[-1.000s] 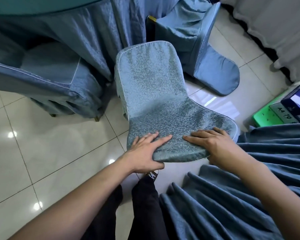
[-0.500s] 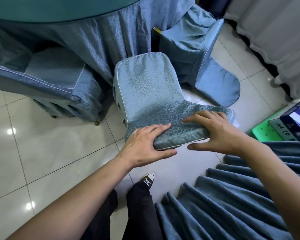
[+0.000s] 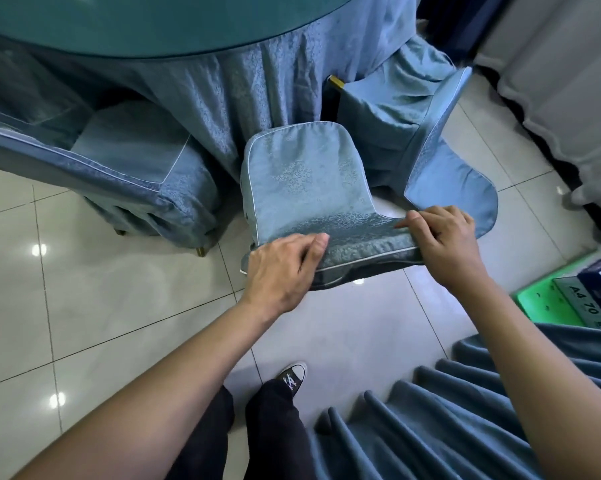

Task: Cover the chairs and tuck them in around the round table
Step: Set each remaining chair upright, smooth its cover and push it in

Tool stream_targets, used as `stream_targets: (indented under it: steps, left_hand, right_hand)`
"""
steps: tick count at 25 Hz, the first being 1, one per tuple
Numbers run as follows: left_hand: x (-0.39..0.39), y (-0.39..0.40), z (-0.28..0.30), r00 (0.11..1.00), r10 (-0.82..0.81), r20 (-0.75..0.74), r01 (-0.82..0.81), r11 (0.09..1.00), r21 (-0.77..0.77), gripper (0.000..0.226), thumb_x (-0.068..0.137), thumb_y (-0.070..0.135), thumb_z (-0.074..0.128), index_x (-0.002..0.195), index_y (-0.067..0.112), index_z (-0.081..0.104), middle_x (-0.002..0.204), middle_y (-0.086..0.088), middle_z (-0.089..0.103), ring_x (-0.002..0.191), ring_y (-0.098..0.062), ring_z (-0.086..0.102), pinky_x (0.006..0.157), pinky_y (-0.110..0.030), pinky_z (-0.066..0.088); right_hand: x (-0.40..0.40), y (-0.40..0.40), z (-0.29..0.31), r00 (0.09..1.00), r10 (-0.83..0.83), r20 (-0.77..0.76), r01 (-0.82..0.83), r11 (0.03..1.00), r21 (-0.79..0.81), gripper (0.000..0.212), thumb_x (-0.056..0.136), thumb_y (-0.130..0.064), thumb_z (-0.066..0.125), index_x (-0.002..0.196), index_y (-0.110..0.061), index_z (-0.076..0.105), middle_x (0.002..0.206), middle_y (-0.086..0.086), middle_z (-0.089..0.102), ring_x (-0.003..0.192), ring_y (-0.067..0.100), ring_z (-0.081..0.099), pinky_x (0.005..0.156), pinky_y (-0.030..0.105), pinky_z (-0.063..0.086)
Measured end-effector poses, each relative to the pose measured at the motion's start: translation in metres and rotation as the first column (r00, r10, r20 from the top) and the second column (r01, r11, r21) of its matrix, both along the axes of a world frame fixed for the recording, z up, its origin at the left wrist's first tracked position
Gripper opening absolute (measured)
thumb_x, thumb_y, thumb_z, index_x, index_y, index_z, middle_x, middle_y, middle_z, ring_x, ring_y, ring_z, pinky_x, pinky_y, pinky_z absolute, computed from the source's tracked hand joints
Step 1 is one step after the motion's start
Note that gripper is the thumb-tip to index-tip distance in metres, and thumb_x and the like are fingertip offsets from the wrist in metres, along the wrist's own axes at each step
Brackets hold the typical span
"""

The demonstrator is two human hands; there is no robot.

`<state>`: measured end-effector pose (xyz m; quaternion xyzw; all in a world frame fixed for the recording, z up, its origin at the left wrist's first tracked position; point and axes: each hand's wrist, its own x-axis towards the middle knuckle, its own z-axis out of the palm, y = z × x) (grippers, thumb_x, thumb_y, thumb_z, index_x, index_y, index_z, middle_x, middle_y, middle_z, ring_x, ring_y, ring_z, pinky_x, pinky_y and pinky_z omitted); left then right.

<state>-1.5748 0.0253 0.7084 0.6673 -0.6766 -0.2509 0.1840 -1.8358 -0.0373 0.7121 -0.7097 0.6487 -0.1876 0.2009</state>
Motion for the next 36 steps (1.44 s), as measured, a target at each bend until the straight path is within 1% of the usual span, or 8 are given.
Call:
stream_targets:
  steps: [8, 15, 22, 25, 28, 30, 32, 36]
  left_hand:
    - [0.011, -0.049, -0.006, 0.986, 0.145, 0.086, -0.136, 0.985, -0.107, 0.071, 0.095, 0.072, 0.009, 0.098, 0.035, 0.069, 0.091, 0.012, 0.072, 0.086, -0.015, 0.066, 0.064, -0.031, 0.045]
    - [0.019, -0.085, -0.003, 0.977, 0.200, 0.074, -0.192, 0.977, -0.096, 0.075, 0.094, 0.073, 0.010, 0.094, 0.034, 0.073, 0.090, 0.012, 0.073, 0.089, -0.014, 0.067, 0.067, -0.032, 0.047]
    - [0.021, -0.087, 0.000, 0.983, 0.181, 0.017, -0.179, 0.980, -0.090, 0.074, 0.095, 0.072, 0.011, 0.096, 0.036, 0.075, 0.101, 0.020, 0.074, 0.095, -0.008, 0.069, 0.070, -0.030, 0.052]
    - [0.020, -0.089, 0.003, 0.985, 0.172, 0.023, -0.171, 0.984, -0.055, 0.063, 0.095, 0.067, 0.020, 0.100, 0.037, 0.075, 0.106, 0.022, 0.073, 0.100, -0.004, 0.067, 0.071, -0.027, 0.049]
    - [0.020, -0.094, 0.013, 0.990, 0.137, 0.020, -0.137, 0.990, -0.013, 0.061, 0.094, 0.061, 0.023, 0.110, 0.031, 0.074, 0.112, 0.017, 0.073, 0.109, -0.009, 0.066, 0.091, -0.033, 0.047]
    - [0.016, -0.096, 0.019, 0.988, 0.105, 0.114, -0.097, 0.993, -0.071, 0.060, 0.096, 0.055, 0.026, 0.120, 0.024, 0.071, 0.116, 0.009, 0.072, 0.118, -0.017, 0.061, 0.110, -0.045, 0.034]
    - [0.004, -0.097, 0.024, 0.977, 0.095, 0.192, -0.069, 0.988, -0.137, 0.057, 0.099, 0.052, 0.027, 0.128, 0.022, 0.066, 0.119, 0.005, 0.070, 0.125, -0.021, 0.056, 0.114, -0.053, 0.026]
    - [-0.023, -0.095, 0.020, 0.969, 0.163, 0.185, -0.127, 0.973, -0.190, 0.057, 0.098, 0.051, 0.028, 0.127, 0.021, 0.067, 0.118, 0.003, 0.069, 0.122, -0.021, 0.057, 0.114, -0.052, 0.027]
  right_hand:
    - [0.019, -0.053, -0.001, 1.000, -0.005, 0.018, 0.005, 1.000, -0.008, 0.057, 0.095, -0.057, 0.025, 0.089, -0.033, 0.076, 0.086, -0.018, 0.059, 0.093, 0.010, 0.043, 0.106, 0.038, 0.025]
    - [0.032, -0.089, 0.003, 1.000, -0.006, 0.003, 0.006, 1.000, 0.022, 0.056, 0.095, -0.052, 0.027, 0.086, -0.029, 0.076, 0.077, -0.016, 0.055, 0.091, 0.016, 0.046, 0.105, 0.041, 0.028]
    - [0.027, -0.092, 0.002, 0.999, 0.038, 0.025, -0.039, 0.999, 0.008, 0.050, 0.097, -0.052, 0.031, 0.088, -0.027, 0.073, 0.086, -0.013, 0.064, 0.091, 0.014, 0.050, 0.101, 0.037, 0.030]
    - [0.010, -0.096, -0.002, 0.991, 0.058, 0.120, -0.050, 0.996, -0.071, 0.040, 0.099, -0.045, 0.039, 0.095, -0.024, 0.073, 0.099, -0.015, 0.065, 0.100, 0.012, 0.053, 0.099, 0.039, 0.037]
    - [-0.007, -0.103, -0.012, 0.991, 0.031, 0.128, -0.017, 0.994, -0.111, 0.042, 0.099, -0.045, 0.038, 0.104, -0.023, 0.074, 0.112, -0.009, 0.066, 0.110, 0.015, 0.053, 0.101, 0.051, 0.038]
    - [-0.009, -0.106, -0.019, 0.987, 0.057, 0.149, -0.040, 0.993, -0.114, 0.049, 0.101, -0.051, 0.034, 0.113, -0.022, 0.071, 0.115, -0.006, 0.064, 0.112, 0.018, 0.053, 0.100, 0.052, 0.038]
    - [-0.007, -0.109, -0.024, 0.979, 0.088, 0.186, -0.061, 0.987, -0.148, 0.054, 0.101, -0.053, 0.031, 0.114, -0.019, 0.071, 0.116, -0.002, 0.063, 0.112, 0.020, 0.053, 0.099, 0.050, 0.040]
    - [-0.007, -0.115, -0.029, 0.976, 0.094, 0.195, -0.061, 0.984, -0.167, 0.060, 0.101, -0.057, 0.029, 0.103, -0.017, 0.074, 0.109, 0.001, 0.065, 0.108, 0.026, 0.057, 0.100, 0.045, 0.039]
